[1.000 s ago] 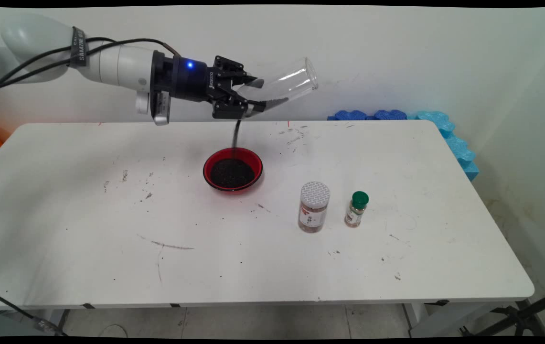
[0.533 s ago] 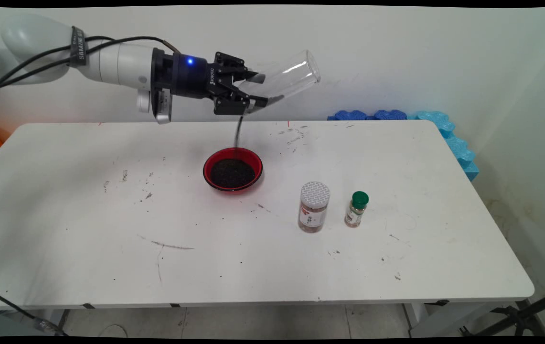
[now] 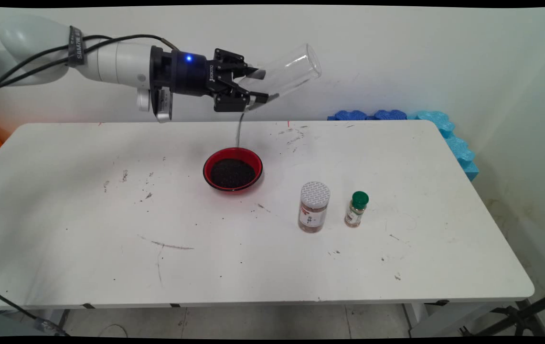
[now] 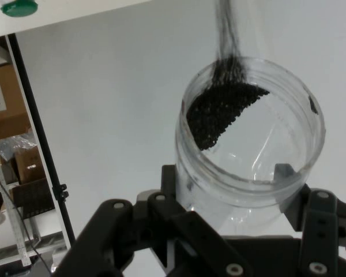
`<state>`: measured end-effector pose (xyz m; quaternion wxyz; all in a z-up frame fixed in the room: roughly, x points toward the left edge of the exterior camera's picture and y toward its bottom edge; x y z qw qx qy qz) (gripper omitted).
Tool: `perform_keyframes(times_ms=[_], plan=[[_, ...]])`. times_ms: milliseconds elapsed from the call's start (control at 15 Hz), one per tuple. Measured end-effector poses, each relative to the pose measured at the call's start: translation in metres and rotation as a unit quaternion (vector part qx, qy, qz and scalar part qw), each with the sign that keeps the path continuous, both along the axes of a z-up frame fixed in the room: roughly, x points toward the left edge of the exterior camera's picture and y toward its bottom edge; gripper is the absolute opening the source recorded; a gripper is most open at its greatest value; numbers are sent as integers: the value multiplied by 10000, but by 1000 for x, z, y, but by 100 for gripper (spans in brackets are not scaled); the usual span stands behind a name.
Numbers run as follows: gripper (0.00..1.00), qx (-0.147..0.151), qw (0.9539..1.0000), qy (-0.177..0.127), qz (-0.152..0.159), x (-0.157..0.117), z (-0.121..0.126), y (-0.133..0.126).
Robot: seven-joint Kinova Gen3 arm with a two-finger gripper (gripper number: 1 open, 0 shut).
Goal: Pour the black seasoning powder in the red bowl
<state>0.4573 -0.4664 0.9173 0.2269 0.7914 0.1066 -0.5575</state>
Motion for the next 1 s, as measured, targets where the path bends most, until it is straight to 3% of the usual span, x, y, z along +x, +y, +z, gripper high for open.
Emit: perform_keyframes(times_ms=[1000], plan=[[0,-126,9996,244,21,0,5,0]])
